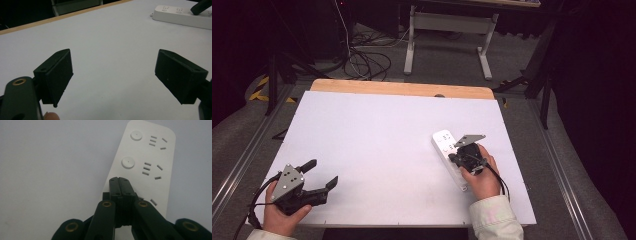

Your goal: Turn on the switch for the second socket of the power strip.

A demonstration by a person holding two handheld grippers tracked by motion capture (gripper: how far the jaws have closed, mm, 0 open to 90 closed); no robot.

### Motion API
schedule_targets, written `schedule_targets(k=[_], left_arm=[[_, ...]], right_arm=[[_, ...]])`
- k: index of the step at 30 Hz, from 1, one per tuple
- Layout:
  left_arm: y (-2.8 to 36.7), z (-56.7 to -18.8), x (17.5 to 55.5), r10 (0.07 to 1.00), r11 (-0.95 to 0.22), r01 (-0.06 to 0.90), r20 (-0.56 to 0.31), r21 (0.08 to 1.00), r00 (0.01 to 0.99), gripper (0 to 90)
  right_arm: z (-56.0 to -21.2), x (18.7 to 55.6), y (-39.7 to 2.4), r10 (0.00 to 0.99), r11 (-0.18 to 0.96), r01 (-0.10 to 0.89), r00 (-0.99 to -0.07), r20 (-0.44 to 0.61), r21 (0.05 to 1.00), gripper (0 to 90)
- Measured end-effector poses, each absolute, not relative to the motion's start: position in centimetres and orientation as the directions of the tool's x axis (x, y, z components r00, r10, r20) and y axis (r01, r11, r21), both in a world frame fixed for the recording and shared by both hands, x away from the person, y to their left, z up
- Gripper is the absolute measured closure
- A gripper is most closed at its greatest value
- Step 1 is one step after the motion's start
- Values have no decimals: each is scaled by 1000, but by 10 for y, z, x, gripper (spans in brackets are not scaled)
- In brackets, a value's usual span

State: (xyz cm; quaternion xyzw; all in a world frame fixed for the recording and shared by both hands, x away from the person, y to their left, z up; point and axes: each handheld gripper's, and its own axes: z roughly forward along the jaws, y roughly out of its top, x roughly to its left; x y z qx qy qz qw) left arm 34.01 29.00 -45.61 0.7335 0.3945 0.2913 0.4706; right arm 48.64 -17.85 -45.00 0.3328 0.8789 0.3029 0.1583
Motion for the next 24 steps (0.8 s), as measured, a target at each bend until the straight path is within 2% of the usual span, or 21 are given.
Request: schedule_targets(k=[16,20,24], left_arm=[[290,-456,340,855,-245,304,56,921,516,152],[291,-456,340,854,-246,304,58,920,517,152],[291,-456,341,855,-244,305,56,920,515,152]], right_arm=[[-451,485,-177,688,593,494,-721,-82,636,900],[-451,482,-179,715,579,494,-690,-112,649,900],[-447,482,-183,715,547,494,-696,-70,676,900]])
